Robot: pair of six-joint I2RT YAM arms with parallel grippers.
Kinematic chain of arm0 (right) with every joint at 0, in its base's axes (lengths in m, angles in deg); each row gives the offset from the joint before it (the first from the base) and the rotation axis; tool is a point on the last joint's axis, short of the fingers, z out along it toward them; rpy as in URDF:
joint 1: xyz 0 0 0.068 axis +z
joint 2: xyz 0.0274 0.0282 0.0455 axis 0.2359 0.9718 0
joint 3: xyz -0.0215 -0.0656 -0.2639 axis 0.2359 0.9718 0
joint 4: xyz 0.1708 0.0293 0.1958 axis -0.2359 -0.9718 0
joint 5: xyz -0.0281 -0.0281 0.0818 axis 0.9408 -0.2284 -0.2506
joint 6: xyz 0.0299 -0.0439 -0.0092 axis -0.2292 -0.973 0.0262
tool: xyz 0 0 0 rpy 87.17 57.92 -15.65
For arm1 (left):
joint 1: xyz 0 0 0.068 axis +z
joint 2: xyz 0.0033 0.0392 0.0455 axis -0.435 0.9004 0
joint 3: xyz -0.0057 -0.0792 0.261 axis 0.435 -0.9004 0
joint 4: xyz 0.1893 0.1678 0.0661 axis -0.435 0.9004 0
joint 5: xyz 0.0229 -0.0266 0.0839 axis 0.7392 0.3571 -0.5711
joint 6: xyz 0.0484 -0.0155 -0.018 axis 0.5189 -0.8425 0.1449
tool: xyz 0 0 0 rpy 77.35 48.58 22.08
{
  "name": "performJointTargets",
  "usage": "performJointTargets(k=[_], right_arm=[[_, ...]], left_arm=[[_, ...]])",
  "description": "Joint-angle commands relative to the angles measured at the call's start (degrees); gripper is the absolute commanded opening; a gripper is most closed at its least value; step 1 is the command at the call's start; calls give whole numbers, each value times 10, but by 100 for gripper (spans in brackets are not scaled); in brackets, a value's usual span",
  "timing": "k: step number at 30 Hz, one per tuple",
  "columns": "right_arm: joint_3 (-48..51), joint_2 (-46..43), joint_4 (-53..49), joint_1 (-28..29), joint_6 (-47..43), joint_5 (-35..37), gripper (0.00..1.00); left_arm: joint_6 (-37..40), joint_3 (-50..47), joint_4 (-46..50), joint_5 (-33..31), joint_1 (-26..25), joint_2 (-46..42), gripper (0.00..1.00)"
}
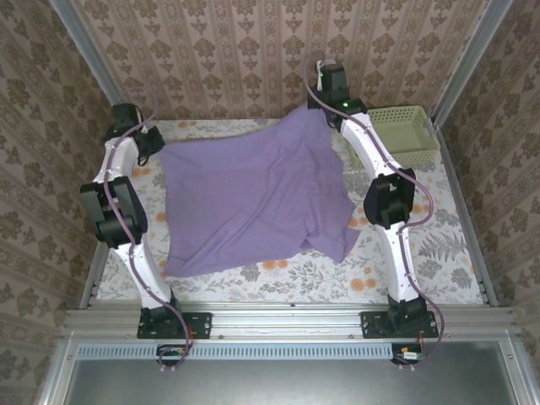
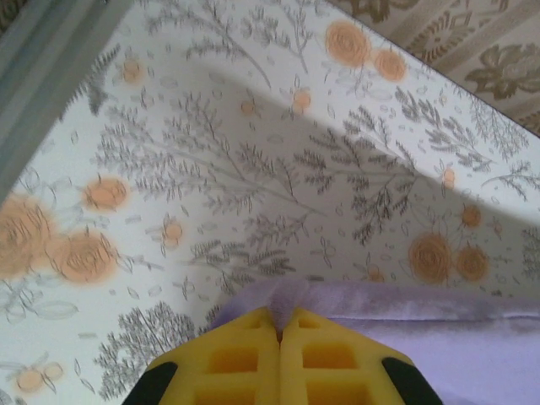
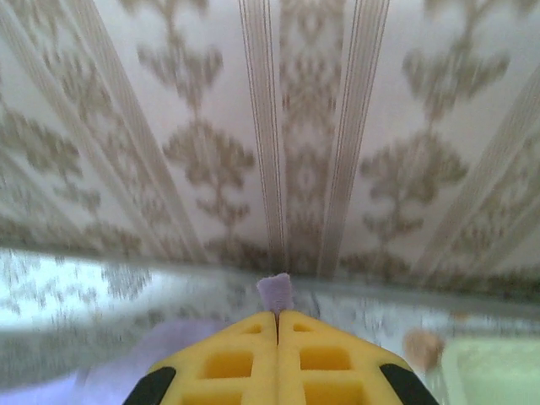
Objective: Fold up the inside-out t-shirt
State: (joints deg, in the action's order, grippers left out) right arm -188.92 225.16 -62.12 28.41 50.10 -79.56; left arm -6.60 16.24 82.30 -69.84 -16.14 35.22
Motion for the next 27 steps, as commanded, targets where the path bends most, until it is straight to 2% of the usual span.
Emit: performJointTargets(k=[1, 10, 13, 19, 27], right_arm=[[87, -91, 26, -2, 44, -6, 0], [409, -277, 138, -7, 108, 6, 0], [487, -325, 164, -11, 123, 3, 0], [590, -392, 178, -22, 154, 6, 0], [728, -450, 217, -21, 205, -35, 0]], left_arm=[[-41, -44, -2, 24, 11, -50, 0], [-50, -155, -35, 20, 27, -118, 0], [-57, -199, -54, 21, 33, -145, 0], [-62, -278, -76, 9, 39, -191, 0], [-107, -379, -99, -6, 43, -223, 0]])
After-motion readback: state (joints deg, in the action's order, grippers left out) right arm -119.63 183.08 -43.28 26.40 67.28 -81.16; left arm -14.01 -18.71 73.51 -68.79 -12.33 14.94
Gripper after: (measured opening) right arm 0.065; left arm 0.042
